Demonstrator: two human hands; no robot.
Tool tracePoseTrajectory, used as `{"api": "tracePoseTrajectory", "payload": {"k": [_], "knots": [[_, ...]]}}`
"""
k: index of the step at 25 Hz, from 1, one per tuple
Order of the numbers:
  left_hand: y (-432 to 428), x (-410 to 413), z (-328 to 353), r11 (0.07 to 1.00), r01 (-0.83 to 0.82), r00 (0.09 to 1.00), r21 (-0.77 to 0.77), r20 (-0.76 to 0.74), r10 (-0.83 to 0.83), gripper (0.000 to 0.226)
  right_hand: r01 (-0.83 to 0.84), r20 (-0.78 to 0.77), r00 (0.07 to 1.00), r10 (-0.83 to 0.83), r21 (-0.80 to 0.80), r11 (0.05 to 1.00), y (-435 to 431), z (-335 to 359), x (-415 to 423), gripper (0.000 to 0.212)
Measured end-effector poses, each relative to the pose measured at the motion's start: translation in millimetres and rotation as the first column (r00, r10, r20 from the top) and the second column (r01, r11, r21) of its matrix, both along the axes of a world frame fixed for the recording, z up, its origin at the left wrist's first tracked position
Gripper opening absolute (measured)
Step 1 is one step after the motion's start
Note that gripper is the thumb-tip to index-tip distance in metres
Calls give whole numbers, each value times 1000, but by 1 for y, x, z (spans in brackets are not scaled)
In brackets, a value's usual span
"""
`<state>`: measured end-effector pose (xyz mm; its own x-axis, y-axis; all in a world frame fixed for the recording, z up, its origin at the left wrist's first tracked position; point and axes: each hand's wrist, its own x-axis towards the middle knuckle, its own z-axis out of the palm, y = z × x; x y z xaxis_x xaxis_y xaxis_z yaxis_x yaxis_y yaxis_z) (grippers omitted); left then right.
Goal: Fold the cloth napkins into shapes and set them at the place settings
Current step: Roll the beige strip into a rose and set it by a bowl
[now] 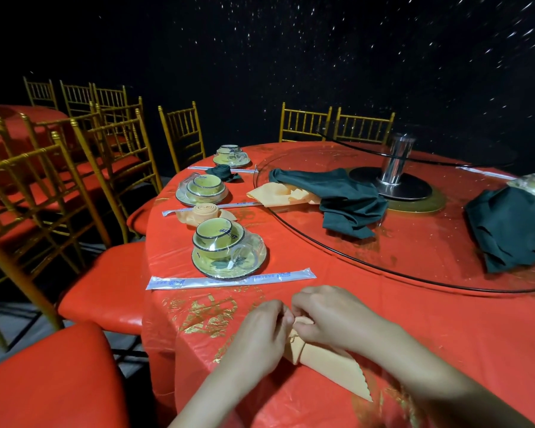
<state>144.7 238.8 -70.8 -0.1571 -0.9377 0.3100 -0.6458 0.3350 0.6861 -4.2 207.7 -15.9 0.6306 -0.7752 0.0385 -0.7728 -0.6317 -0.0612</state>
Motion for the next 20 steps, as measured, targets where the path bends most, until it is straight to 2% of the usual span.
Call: {"api": "tracePoseTrajectory", "payload": {"k": [2,5,7,8,9,11,14,16,19,20], "knots": [[2,-1,-1,999,-17,1000,-34,5,17,13,23,-18,1000,-24,-49,999,0,-4,2,19],[5,-5,-3,995,-26,999,-100,24,28,13,29,38,999,-21,-213,977,7,-15,7,17],[6,-8,-7,992,-13,1000,-123,8,14,11,71,63,996,-58,-224,972,10,-18,6,12],[7,-9,-8,992,-15,1000,-123,-23,13,9,93,89,993,-72,-254,963,8,-23,4,19],[8,-9,-10,994,-38,998,-106,-62,32,7,108,135,987,-82,-199,974,9,-26,2,23],[6,-6,-9,992,-124,981,8,-149,123,17,138,197,973,-118,-93,986,7,-26,1,15],[4,-4,-7,977,-172,972,129,-141,190,18,149,215,967,-136,-44,988,4,-20,0,18],[7,-7,-5,980,-172,973,105,-140,186,19,134,164,977,-137,32,991,1,-9,-1,20],[11,-8,-8,991,-120,981,62,-146,128,24,127,-40,991,-130,-53,990,-4,0,4,23],[11,-7,-9,993,-104,983,56,-148,111,22,123,-60,990,-129,-99,987,-2,-1,8,24]]}}
